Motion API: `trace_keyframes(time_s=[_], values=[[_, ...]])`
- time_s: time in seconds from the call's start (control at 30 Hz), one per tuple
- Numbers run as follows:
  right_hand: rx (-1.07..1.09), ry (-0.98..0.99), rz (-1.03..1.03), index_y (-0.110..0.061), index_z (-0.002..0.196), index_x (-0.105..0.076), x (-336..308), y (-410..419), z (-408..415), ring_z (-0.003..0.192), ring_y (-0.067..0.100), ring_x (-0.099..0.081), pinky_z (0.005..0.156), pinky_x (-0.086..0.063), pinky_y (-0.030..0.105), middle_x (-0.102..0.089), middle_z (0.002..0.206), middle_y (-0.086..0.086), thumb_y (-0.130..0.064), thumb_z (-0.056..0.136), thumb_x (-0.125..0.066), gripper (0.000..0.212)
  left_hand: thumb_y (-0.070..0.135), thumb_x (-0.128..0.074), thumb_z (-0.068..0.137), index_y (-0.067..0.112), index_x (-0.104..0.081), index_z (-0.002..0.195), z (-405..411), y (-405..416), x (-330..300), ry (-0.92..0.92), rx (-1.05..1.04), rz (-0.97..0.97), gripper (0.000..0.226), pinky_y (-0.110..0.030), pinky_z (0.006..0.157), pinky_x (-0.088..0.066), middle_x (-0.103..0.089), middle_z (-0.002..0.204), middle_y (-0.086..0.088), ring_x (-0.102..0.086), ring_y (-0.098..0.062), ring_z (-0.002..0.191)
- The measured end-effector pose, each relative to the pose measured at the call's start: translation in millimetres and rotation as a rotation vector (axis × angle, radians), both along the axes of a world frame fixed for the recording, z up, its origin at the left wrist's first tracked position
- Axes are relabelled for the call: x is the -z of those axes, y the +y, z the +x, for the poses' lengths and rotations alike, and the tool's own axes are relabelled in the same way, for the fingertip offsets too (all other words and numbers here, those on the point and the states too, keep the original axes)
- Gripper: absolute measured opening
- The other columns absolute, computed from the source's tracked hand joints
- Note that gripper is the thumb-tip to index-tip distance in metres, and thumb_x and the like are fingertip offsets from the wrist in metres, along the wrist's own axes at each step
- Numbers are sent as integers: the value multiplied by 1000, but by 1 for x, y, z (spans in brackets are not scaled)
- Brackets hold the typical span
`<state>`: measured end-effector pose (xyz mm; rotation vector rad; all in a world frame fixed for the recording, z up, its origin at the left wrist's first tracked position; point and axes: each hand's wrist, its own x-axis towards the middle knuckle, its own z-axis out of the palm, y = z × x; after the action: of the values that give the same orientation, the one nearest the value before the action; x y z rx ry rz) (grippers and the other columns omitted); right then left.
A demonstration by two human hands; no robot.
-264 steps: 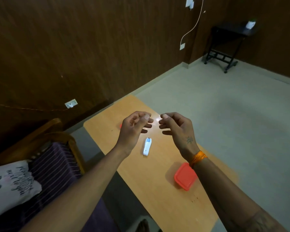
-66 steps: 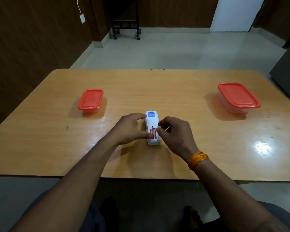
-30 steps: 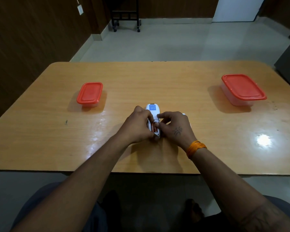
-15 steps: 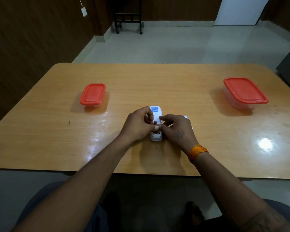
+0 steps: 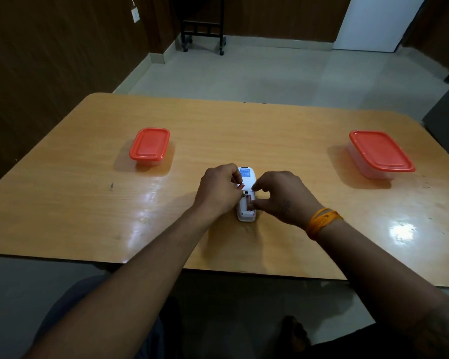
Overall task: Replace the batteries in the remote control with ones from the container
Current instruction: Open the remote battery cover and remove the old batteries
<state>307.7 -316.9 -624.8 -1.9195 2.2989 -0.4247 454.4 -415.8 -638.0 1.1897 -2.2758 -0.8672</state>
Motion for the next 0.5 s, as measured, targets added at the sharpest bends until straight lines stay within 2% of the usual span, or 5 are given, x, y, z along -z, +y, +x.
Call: trace_keyframes(time_s=[0.1,0.17,0.23,0.4,0.5], values=[[-130,148,116,-19,126,-73,-16,-9,1,110,26,-64,88,-52,38,-74,121,3,-43,90,-77,44,14,-77,87,15,-79,96,1,-1,0,-32,-3,-28,10,-30,80,-52,-78,108,-6,-71,-25,101],[-180,187,177,-20,129,-73,-24,-14,4,111,26,-64,89,-53,39,-74,121,4,-42,91,-76,44,15,-76,89,13,-80,110,1,0,0,-47,17,-56,22,-32,89,-54,-78,115,-9,-71,-26,106],[-208,217,223,-20,129,-73,-31,-19,6,110,27,-64,85,-52,37,-75,119,7,-41,91,-76,43,16,-75,91,13,-80,117,1,0,1,-61,27,-70,26,-32,91,-53,-78,118,-9,-71,-27,109],[-292,336,276,-14,122,-74,-41,-25,14,105,29,-67,79,-50,35,-73,114,10,-37,94,-76,36,18,-73,89,16,-85,100,-1,1,2,-111,11,-63,17,-32,78,-53,-79,105,-10,-71,-30,99],[-323,350,271,-11,113,-72,-44,-24,16,102,32,-67,78,-52,36,-73,109,11,-31,93,-76,29,18,-73,89,18,-85,101,-1,1,1,-115,14,-61,17,-27,75,-45,-79,107,-8,-70,-29,101]])
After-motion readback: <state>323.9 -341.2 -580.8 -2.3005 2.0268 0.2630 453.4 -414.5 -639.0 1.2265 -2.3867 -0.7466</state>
